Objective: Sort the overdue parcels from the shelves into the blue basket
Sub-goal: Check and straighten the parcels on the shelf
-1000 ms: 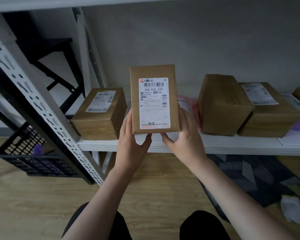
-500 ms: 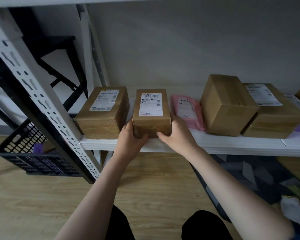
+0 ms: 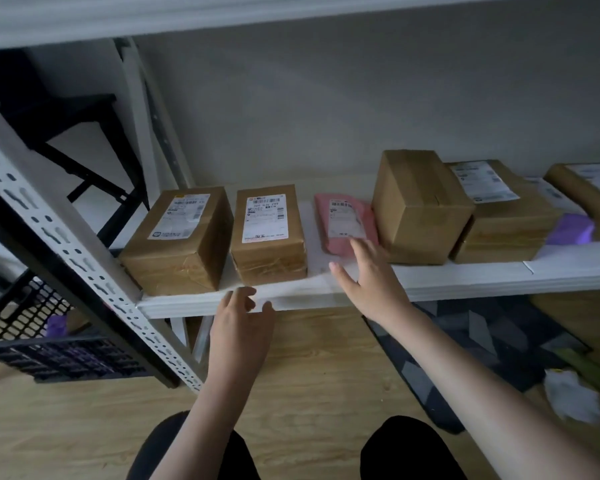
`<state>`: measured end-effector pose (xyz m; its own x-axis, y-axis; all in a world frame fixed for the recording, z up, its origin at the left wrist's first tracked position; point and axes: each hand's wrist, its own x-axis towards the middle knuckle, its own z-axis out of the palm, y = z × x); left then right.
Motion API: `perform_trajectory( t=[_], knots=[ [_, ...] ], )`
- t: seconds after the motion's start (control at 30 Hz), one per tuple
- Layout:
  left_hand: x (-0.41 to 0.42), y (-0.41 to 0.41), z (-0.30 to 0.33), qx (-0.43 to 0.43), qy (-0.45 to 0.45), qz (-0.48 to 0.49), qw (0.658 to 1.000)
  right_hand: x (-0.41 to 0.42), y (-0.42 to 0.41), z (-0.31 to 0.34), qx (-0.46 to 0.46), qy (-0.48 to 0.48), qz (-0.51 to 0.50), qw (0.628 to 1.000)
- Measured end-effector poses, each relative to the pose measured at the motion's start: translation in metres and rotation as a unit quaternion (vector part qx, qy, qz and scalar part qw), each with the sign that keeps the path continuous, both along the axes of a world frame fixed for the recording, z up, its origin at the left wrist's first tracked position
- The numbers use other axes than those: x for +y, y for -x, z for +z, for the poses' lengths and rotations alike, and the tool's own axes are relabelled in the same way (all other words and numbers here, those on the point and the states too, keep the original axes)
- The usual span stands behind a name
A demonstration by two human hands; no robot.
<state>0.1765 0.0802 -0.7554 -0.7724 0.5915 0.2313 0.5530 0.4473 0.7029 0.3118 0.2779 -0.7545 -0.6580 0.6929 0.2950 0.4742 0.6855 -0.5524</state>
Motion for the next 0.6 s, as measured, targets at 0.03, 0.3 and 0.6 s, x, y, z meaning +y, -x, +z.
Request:
perform_trajectory(
  t=[0.03,0.3,0.6],
  knots=[
    [0.001,-0.009,0.0,0.007,0.004,-0.025,1.0,0.005,-0.004,0.001,-0.006,0.001,-0.002,1.0],
    [0.099,-0.054,0.003,0.082,-0.02,-0.23,0.97,0.019,-0.018,0.003,-0.051,-0.029,-0.014,0.998],
    [0.166,0.008,-0.01,0.006,0.043,-0.208,0.977,0.047,0.001,0.022,-0.089,0.035,-0.014,0.995]
  ],
)
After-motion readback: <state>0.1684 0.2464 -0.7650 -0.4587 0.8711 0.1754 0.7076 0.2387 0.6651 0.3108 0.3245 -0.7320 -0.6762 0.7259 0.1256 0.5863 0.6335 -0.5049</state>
